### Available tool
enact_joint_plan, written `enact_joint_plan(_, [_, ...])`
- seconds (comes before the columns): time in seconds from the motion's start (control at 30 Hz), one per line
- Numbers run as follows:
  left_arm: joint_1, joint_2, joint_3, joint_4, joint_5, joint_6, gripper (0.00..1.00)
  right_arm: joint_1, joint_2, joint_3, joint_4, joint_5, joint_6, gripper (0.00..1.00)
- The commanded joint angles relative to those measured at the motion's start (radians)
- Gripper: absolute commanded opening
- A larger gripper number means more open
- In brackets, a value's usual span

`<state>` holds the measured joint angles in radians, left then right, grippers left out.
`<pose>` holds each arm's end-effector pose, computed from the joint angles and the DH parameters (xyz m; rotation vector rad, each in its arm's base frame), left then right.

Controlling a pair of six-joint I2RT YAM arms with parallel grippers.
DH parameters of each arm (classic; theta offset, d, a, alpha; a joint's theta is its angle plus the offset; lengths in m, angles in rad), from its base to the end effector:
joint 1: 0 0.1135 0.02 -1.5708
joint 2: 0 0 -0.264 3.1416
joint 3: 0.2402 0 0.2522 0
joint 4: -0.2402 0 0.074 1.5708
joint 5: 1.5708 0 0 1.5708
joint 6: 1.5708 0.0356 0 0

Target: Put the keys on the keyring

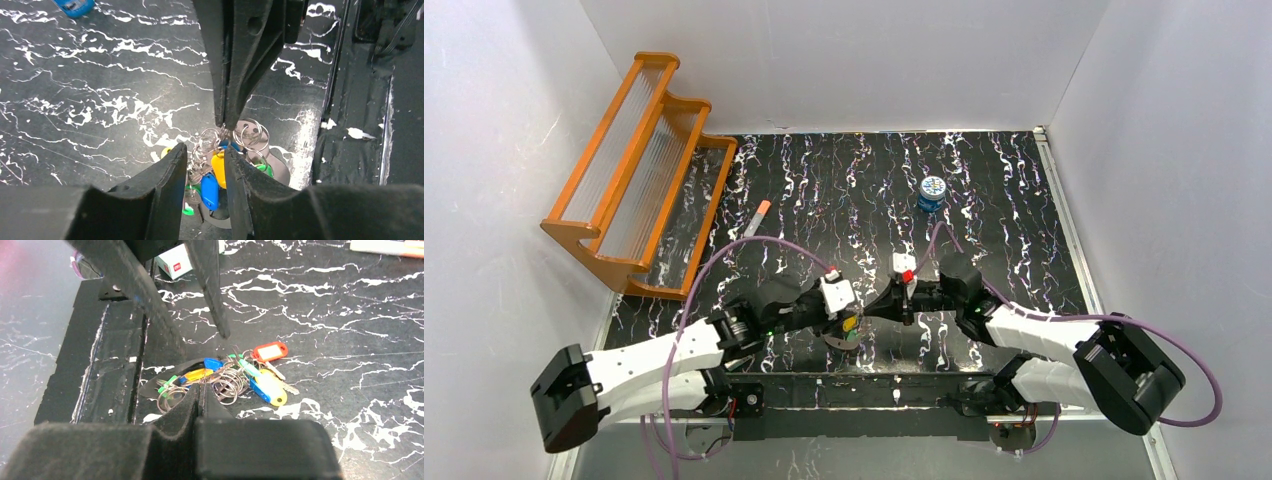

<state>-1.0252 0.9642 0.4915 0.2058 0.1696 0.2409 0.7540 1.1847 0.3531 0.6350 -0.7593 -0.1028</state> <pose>0.1091 -0.1913 0.2435 1.2160 1.4500 -0.6992 0.1493 0.1738 0.1980 -1.2569 1.3634 1.1287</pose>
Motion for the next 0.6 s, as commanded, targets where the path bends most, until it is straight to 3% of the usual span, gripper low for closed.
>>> enact_joint_plan(0.0, [-0.004,-0.117,-0.080,0.121,-0.040,-0.051,0.33,-0.001,-0.042,-0.055,0.270,-0.029,0.074,0.01])
enact_joint_plan(0.33, [-0.004,-0.242,-0.163,0.239,0.047,-0.066,0.29,-0.002,0.029,-0.105,0.694,-0.064,0.315,0.01])
enact_joint_plan(0.57, [-0.004,-0.211,-0.162,0.264,0.076,-0.061,0.21,0.000,0.074,-0.078,0.783,-0.081,0.380,0.01])
